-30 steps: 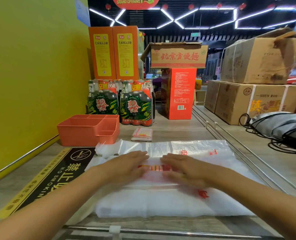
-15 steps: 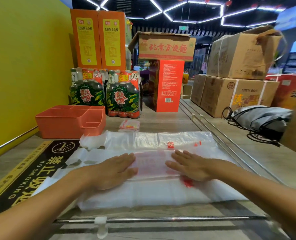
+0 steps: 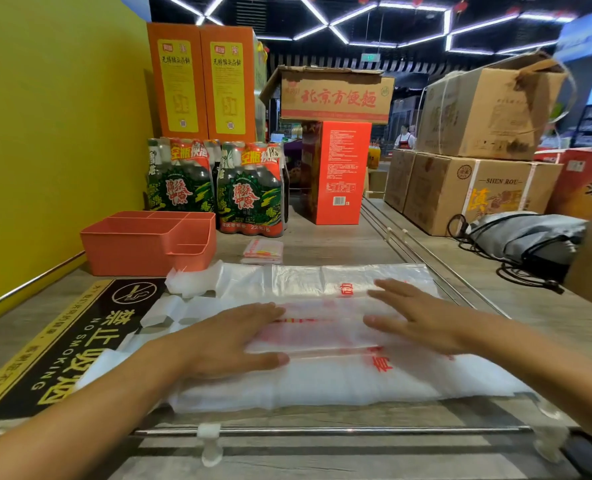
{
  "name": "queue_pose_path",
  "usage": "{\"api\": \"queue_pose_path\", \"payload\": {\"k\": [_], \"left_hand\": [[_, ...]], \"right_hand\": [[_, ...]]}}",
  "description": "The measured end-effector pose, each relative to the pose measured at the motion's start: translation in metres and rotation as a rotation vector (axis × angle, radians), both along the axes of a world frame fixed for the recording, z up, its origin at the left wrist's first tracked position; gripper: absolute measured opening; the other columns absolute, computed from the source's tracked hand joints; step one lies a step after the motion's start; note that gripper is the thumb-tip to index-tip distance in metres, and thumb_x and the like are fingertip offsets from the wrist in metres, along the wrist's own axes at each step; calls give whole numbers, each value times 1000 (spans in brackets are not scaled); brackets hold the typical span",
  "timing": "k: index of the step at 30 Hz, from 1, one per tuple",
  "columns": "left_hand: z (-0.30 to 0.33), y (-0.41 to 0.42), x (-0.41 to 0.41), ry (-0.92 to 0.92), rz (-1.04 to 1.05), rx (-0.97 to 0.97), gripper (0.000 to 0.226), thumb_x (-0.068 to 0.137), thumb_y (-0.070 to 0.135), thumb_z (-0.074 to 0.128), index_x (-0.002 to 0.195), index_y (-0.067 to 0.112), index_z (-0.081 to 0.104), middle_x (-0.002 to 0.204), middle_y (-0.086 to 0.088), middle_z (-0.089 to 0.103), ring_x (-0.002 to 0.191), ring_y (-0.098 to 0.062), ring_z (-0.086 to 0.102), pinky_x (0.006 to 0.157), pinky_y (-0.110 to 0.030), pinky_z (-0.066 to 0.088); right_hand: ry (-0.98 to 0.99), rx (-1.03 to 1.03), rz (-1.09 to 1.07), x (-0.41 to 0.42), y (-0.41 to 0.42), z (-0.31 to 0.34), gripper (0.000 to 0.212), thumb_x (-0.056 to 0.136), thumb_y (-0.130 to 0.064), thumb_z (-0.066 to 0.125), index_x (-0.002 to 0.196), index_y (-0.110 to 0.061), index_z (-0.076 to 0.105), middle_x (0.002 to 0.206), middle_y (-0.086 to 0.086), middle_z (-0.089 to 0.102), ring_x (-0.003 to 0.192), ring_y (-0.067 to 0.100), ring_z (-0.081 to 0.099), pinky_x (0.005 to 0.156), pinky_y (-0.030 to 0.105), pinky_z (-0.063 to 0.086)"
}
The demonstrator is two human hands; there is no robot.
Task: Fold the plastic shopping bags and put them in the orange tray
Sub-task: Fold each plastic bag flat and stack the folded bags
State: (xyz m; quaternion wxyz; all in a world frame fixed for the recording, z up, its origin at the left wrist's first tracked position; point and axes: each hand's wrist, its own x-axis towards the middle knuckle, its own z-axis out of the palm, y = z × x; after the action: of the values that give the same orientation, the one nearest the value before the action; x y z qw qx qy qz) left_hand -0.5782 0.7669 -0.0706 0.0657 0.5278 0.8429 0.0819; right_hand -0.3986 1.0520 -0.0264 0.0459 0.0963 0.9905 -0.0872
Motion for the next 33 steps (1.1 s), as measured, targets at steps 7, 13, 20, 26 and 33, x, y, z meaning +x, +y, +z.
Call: {"api": "queue_pose_path", "payload": {"k": [7,13,20,26,33], "left_hand": [[0,0,0,39,-106,70,55,102,55,42,153,36,35,159,23,29,144,6,25,120,-23,23],[8,-6,-12,-146,-96,145,33,106,42,46,137,38,57,134,22,60,121,2,55,104,-31,46],[49,-27,-37,-32,-32,55,12,101,25,60,99,27,72,94,13,70,84,2,62,77,-22,50],[74,-53,-74,3,128,60,18,95,21,68,104,37,69,98,23,68,87,10,61,75,-12,50],[66,-47,-97,109,302,20,40,93,17,69,130,31,61,111,17,63,96,1,59,79,-17,50]], "right_hand": [[20,35,252,-6,-17,-23,70,94,-69,43,156,-43,25,161,-29,16,148,-5,15,123,25,15],[70,-60,270,-16,2,-18,51,99,-56,36,136,-31,61,132,-15,64,113,2,60,99,20,44],[230,9,297,-27,34,0,19,97,-40,62,104,-28,74,98,-20,72,82,-5,62,73,13,44],[263,-23,187,-32,56,18,23,93,-44,65,113,-36,67,98,-16,73,87,-2,66,78,18,51],[370,115,59,-55,66,1,54,90,-39,72,139,-33,52,124,-15,62,119,11,57,98,28,46]]}}
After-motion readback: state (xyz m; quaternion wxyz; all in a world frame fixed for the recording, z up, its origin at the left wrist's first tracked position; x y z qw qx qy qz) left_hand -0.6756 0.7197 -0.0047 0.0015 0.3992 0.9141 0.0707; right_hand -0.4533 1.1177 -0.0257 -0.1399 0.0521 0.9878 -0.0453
